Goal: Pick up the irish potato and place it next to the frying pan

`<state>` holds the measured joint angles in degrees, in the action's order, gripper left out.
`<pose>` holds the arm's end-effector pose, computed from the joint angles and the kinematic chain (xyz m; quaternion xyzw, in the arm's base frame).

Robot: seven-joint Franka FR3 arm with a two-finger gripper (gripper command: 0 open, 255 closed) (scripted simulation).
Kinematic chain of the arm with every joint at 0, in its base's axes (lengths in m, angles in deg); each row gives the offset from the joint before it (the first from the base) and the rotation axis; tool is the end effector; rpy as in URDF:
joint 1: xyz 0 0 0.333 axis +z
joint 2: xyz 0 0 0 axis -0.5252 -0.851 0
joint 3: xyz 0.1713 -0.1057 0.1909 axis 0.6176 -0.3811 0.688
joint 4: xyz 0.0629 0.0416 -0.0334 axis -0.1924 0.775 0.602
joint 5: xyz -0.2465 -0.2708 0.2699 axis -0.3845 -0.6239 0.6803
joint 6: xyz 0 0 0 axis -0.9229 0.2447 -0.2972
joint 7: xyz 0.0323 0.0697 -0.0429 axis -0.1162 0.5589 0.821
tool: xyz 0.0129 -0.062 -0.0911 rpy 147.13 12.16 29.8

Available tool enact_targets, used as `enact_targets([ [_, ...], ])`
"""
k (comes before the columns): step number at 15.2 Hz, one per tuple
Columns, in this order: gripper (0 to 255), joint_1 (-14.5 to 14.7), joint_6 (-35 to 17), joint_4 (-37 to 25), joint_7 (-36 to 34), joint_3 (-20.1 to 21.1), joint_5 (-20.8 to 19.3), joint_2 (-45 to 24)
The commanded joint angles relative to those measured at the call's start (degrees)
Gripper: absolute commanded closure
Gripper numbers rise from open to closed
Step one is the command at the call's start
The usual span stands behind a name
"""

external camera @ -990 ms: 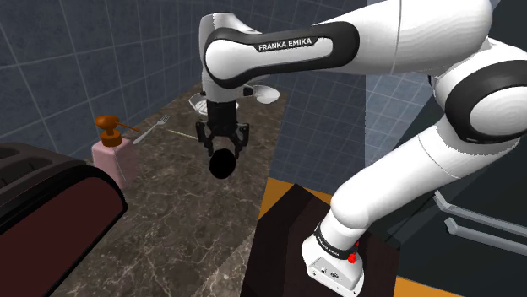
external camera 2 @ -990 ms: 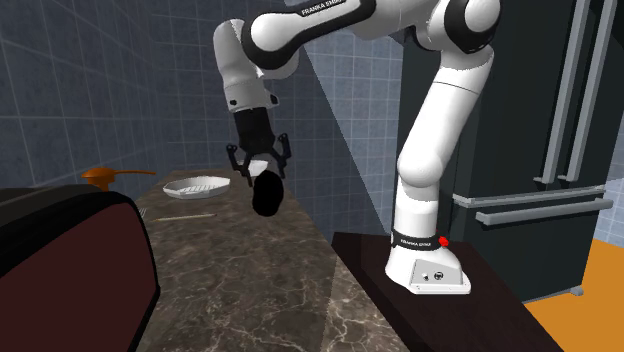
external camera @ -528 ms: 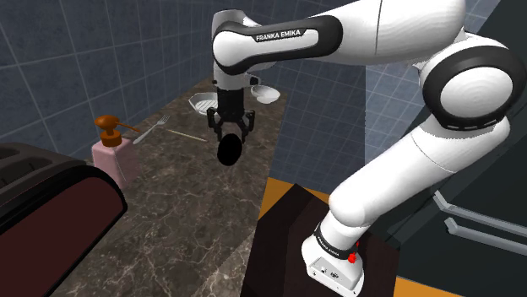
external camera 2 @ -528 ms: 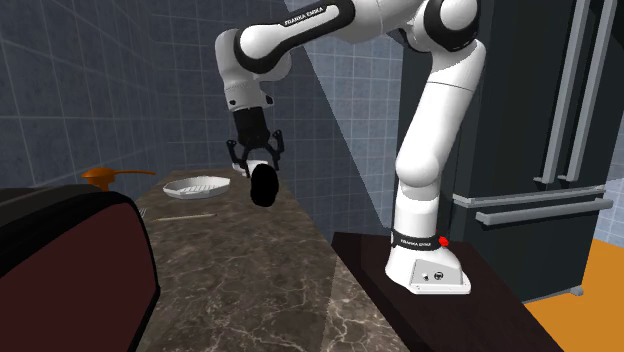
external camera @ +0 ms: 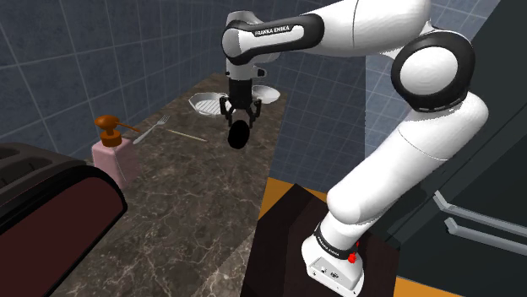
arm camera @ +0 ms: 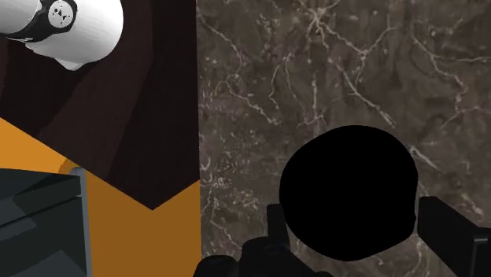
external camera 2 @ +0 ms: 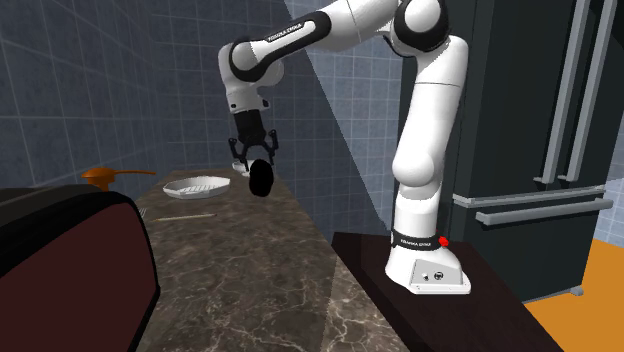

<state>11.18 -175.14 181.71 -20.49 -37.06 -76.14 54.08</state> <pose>0.5539 -0.0084 0.3959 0.8598 -0.4988 -0.0987 0.0478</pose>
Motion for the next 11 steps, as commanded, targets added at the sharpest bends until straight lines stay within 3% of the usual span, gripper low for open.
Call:
enact_targets([
  [1,255,-1.20,0.49,-2.25,1.94,-1.23,-1.29,-1.87],
  [11,255,-5.98,3.47,-18.77,9.83,-6.01,-6.90,-15.74],
])
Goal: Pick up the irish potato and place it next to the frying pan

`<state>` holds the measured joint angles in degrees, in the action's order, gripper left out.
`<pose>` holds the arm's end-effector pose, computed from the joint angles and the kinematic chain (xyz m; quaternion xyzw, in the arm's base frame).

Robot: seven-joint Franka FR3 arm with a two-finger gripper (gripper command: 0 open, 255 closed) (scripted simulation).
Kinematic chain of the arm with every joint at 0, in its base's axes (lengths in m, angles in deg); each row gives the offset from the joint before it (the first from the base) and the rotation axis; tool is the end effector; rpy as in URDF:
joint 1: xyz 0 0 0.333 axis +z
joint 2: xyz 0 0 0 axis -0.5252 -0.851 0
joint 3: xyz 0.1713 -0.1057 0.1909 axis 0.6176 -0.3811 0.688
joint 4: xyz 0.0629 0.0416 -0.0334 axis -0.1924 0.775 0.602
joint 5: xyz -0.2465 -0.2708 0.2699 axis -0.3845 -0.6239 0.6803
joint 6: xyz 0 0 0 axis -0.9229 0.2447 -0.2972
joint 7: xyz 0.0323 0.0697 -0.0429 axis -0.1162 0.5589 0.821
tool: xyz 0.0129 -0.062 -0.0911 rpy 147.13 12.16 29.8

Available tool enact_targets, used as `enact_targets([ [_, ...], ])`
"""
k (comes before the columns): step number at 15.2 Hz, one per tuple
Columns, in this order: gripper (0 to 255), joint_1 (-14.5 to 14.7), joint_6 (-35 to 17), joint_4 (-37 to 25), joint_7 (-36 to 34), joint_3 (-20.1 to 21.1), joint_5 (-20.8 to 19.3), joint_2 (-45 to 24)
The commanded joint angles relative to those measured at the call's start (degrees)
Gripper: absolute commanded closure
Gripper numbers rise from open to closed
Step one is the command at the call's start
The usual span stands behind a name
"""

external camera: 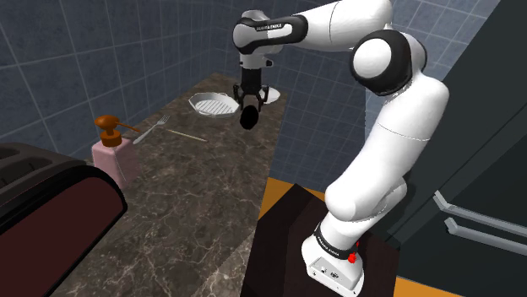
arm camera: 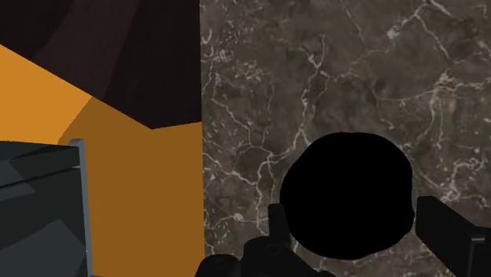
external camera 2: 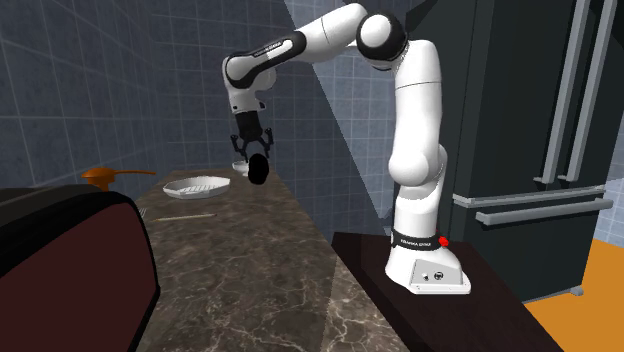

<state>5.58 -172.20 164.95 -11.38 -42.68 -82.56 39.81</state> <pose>0.6076 -0.1461 0.4009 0.8599 -0.4986 -0.0985 0.0479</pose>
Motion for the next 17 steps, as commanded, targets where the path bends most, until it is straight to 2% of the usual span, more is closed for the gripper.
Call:
enact_targets([
  [1,255,-0.75,1.04,-4.13,1.46,-0.79,-0.94,-3.07],
  [7,255,-2.69,5.30,-19.26,5.90,-2.98,-3.37,-13.84],
  [11,255,-3.57,10.28,-34.09,9.15,-4.34,-4.85,-23.50],
  [17,255,-3.85,5.61,-29.27,8.77,-4.38,-4.87,-23.38],
])
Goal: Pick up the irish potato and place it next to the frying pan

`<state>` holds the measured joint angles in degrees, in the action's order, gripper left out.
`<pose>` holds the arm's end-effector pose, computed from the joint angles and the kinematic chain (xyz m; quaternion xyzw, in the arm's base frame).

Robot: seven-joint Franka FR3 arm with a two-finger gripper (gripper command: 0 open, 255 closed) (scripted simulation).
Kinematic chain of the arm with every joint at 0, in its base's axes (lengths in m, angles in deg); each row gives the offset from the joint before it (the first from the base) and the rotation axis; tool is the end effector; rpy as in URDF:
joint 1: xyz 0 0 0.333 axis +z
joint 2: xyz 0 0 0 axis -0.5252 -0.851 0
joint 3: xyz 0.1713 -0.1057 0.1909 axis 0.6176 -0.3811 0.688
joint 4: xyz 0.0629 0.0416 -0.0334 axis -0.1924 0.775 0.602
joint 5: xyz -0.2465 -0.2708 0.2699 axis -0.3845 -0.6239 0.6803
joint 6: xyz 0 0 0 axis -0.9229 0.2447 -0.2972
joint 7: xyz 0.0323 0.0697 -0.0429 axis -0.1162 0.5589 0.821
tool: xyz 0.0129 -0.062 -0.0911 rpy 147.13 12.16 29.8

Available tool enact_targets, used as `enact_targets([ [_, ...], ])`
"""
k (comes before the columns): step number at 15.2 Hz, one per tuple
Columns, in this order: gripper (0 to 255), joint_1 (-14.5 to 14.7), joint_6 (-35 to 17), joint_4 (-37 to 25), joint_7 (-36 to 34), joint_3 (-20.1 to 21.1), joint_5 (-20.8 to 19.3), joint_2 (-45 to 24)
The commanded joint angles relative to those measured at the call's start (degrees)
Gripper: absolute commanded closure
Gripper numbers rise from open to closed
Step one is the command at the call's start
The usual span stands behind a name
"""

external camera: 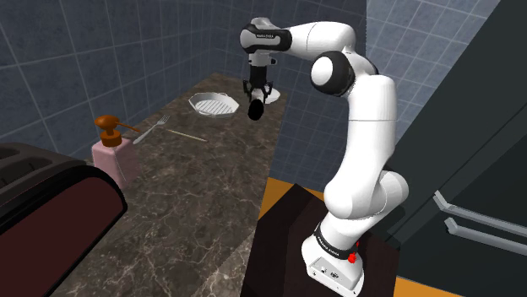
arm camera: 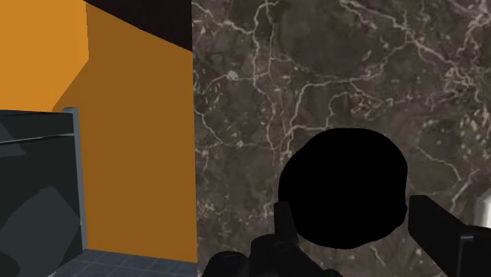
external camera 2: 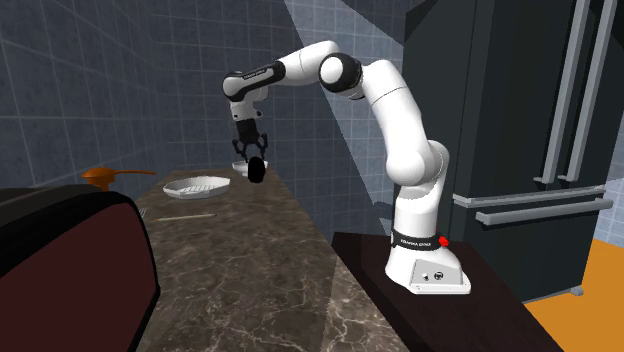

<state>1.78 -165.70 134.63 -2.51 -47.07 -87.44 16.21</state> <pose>0.6665 -0.2929 0.3879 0.8600 -0.4984 -0.0988 0.0481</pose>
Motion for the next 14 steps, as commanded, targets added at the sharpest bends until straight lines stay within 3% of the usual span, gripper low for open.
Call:
enact_targets([
  [1,255,-0.09,-1.63,1.76,-0.15,0.00,0.00,0.17],
  [14,255,-0.38,-10.58,8.97,-0.99,-0.17,-0.43,-1.64],
])
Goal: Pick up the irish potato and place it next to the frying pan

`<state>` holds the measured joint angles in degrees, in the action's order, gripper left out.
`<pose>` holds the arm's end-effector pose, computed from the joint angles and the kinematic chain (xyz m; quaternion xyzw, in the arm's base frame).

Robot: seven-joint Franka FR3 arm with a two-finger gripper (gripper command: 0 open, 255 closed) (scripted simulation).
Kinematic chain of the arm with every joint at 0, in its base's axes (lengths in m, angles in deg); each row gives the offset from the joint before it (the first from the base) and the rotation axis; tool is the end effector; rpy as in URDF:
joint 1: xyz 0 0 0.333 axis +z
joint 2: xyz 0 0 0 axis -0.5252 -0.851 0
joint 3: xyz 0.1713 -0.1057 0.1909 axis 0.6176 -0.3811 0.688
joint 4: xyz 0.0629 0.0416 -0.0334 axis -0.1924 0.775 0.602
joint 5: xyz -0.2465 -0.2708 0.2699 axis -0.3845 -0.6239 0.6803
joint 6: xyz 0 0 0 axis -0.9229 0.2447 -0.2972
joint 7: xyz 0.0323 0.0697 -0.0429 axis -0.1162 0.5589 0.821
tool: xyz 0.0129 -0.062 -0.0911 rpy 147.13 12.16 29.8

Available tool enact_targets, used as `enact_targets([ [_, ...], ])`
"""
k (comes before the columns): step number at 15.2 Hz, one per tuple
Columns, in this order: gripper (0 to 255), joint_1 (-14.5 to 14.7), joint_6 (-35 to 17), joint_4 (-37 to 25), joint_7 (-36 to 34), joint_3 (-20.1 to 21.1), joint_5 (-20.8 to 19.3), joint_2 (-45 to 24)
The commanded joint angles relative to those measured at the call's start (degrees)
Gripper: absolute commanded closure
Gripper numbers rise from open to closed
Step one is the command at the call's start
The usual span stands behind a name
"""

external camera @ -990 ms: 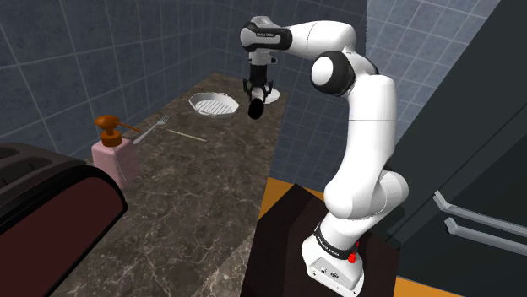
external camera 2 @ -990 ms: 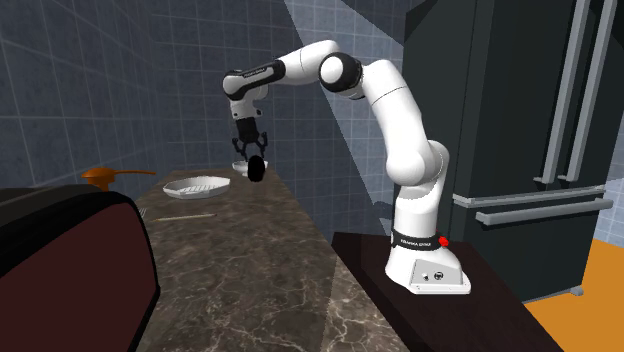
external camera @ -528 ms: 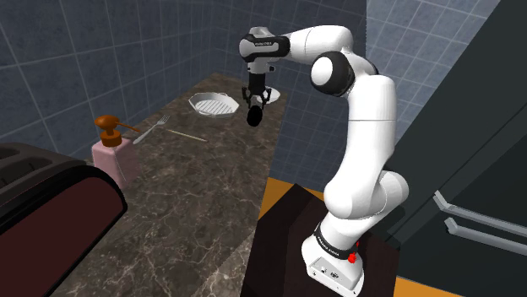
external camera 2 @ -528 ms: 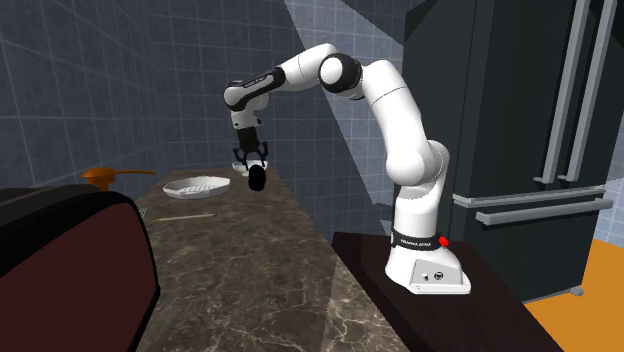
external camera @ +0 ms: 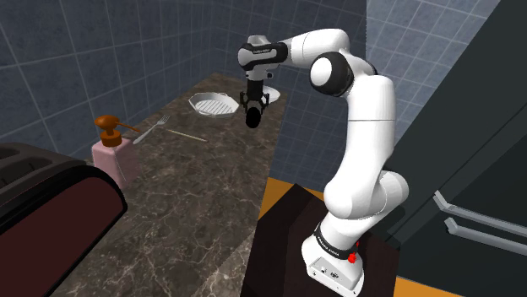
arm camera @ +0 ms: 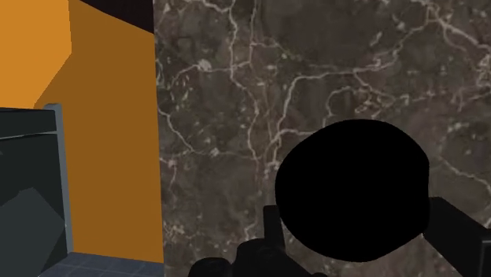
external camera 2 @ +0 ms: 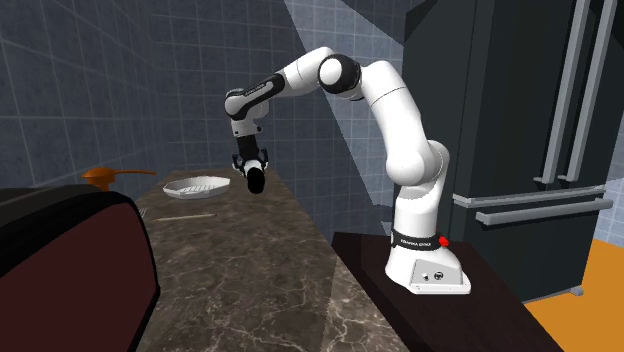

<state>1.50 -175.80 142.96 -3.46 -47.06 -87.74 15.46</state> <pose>0.6646 -0.2882 0.3150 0.8614 -0.4979 -0.0893 0.0464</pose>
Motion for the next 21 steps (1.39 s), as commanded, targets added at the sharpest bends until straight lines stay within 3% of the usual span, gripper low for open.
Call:
enact_targets([
  [1,255,-0.11,-1.13,1.07,-0.11,-0.20,-0.18,-1.11],
  [12,255,-0.13,-3.19,2.32,-0.34,-0.26,-0.36,-1.94],
  [13,0,-0.14,-3.29,2.56,-0.35,-0.26,-0.35,-1.82],
  [18,0,-0.13,-3.19,2.33,-0.34,-0.26,-0.36,-1.93],
  [21,0,0.37,2.62,-3.63,-0.03,-0.12,-0.15,-2.07],
])
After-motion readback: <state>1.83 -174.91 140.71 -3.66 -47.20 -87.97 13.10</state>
